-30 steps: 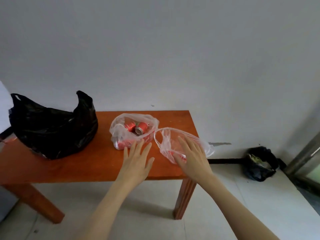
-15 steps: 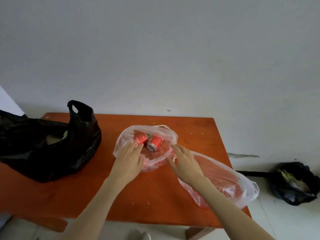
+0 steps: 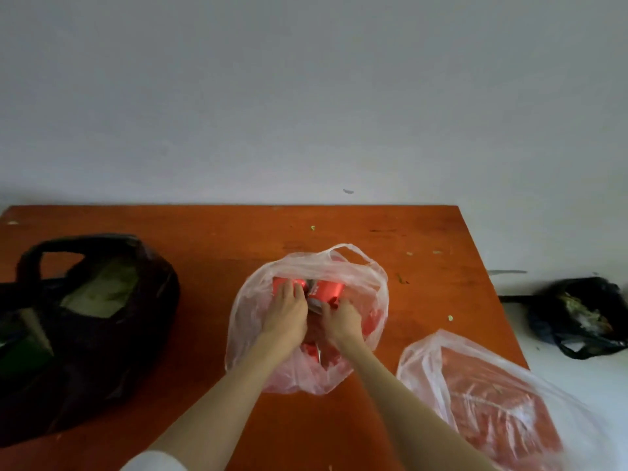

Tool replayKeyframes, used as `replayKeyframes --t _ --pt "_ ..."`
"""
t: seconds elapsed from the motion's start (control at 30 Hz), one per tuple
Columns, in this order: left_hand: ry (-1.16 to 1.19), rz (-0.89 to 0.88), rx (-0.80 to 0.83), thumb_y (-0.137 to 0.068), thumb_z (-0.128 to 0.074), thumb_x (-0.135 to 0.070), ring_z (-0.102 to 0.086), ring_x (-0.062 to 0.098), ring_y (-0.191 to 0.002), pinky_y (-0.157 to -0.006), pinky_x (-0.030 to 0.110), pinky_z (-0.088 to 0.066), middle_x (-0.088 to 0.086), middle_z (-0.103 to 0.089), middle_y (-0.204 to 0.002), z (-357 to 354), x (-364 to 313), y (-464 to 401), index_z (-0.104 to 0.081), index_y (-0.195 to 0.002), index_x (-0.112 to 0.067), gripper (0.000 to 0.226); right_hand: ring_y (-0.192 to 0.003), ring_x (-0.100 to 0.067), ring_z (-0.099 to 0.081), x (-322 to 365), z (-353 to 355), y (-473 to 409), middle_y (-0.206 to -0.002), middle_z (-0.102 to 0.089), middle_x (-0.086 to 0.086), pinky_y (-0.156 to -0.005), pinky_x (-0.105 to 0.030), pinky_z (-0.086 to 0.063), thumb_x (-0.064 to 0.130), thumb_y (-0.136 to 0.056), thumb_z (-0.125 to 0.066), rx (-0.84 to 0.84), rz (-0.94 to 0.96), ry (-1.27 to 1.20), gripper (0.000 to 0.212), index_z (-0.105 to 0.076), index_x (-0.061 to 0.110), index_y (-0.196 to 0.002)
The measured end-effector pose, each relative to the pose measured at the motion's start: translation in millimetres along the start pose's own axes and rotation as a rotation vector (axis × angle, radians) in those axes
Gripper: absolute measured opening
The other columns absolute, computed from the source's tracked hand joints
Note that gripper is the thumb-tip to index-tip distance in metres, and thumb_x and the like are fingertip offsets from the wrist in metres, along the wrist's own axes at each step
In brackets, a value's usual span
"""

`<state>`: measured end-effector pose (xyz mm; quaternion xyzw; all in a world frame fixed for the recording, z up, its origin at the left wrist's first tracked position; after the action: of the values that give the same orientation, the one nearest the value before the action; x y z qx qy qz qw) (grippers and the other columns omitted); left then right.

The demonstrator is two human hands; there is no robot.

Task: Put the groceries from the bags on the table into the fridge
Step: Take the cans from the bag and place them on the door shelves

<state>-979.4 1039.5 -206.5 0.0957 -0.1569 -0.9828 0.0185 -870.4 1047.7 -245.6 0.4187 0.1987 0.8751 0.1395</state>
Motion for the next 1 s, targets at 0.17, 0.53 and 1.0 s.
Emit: replayKeyframes --t 0.17,0.53,1.0 --pt "-0.098 0.002 -0.02 -0.087 -0.04 0.002 -0.014 0.037 -0.14 -0.116 0.039 -0.01 0.025 -0.014 -0.151 -9.4 7.0 -15.3 -0.006 -0.145 0.006 0.066 -0.094 -0.031 -0.064 -5.8 -5.8 -24.6 -0.098 -0.069 -0.017 -0.071 -0.029 -0.043 0.044 -0.09 -0.054 0.007 -0.194 -0.121 0.05 -0.065 -0.004 -0.099" --pt "-0.037 -0.086 -0.094 -0.084 -0.051 0.0 -0.022 0.026 -0.137 -0.115 0.037 -0.019 0.01 -0.024 -0.147 -14.3 -1.6 -1.6 -0.02 -0.145 -0.007 0.068 -0.075 -0.019 -0.062 -12.1 -1.2 -22.8 -0.08 -0.066 -0.005 -0.059 -0.026 -0.052 0.033 -0.072 -0.071 0.15 -0.338 -0.263 0.035 -0.062 0.0 -0.08" --pt "0.092 0.0 -0.205 -0.088 -0.056 -0.015 -0.014 0.031 -0.141 -0.117 0.039 -0.012 0.015 -0.022 -0.151 -15.1 5.1 0.6 -0.021 -0.145 -0.007 0.068 -0.09 -0.02 -0.061 -22.6 46.1 32.2 -0.086 -0.063 -0.002 -0.086 -0.037 -0.054 0.036 -0.076 -0.065 0.131 -0.24 -0.297 0.025 -0.058 0.015 -0.088"
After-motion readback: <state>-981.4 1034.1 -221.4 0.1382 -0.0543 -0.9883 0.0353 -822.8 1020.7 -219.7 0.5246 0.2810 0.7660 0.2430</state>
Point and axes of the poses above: each hand's wrist, its own y-axis away from the middle knuckle, its own z-axis out of the back of the hand, x = y × z, the point moved 7 cm from there along -y, towards the middle knuckle
